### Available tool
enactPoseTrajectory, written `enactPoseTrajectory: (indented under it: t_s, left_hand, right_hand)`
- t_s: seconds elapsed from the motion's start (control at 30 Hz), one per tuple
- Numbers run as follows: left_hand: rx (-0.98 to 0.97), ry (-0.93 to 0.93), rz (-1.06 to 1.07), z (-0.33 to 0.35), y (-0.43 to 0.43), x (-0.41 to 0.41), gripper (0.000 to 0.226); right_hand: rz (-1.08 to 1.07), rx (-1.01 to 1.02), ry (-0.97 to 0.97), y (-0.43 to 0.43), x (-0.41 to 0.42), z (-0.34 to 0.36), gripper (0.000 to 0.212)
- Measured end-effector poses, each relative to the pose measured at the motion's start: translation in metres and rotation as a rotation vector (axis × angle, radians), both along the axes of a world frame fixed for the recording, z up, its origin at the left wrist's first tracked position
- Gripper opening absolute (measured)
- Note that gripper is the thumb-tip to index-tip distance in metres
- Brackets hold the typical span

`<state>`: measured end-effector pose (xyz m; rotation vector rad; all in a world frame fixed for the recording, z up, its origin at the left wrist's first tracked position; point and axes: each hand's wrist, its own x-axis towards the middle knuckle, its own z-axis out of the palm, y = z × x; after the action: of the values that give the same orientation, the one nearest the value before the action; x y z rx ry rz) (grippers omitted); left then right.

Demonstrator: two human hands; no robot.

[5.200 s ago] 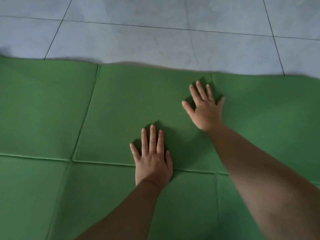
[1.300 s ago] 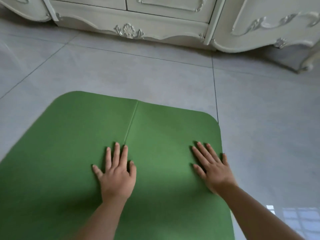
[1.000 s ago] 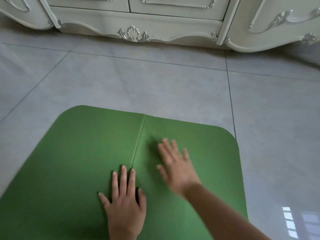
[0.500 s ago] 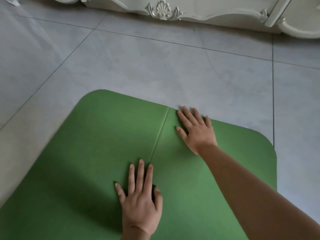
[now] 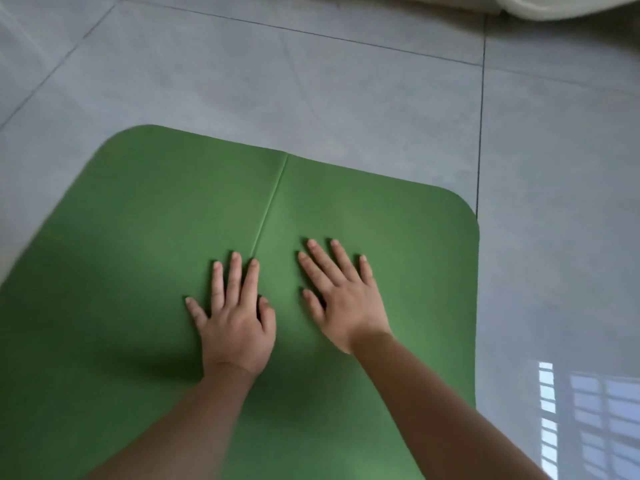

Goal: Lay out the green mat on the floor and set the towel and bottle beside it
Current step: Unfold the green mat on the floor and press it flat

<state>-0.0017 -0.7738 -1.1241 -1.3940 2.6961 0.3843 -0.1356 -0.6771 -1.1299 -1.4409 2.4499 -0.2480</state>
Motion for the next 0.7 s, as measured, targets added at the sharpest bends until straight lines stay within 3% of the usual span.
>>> enactPoseTrajectory:
  t_s: [0.17, 0.27, 0.33, 0.4, 0.47, 0.57, 0.7]
  left_hand:
    - [-0.033, -0.001, -0.009, -0.007, -0.002, 0.003, 0.059]
    - [-0.043, 0.001, -0.008, -0.008, -0.002, 0.002, 0.059]
    - [-0.039, 0.014, -0.001, -0.007, -0.004, 0.002, 0.059]
    - [-0.023, 0.013, -0.001, -0.006, -0.004, 0.002, 0.06]
    - [0.008, 0.051, -0.03, 0.0, -0.008, 0.005, 0.061]
    - [-0.035, 0.036, -0.088, 0.007, -0.051, 0.027, 0.059]
    - [-0.006, -0.165, 0.316, 0.007, -0.129, 0.085, 0.074]
  right_hand:
    - [-0.344, 0.161, 0.091, 0.086, -0.066, 0.006, 0.055]
    - [-0.468, 0.257, 0.084, 0.086, -0.052, 0.016, 0.058]
    - [-0.431, 0.147, 0.068, 0.061, -0.007, 0.02, 0.06]
    - [-0.256, 0.019, -0.034, 0.036, 0.051, 0.021, 0.059]
    - [-0.077, 0.057, -0.081, 0.022, 0.093, 0.017, 0.059]
    - [-0.066, 0.111, 0.035, 0.019, 0.098, 0.01, 0.06]
    - [-0.055, 0.198, 0.114, -0.007, 0.089, 0.02, 0.064]
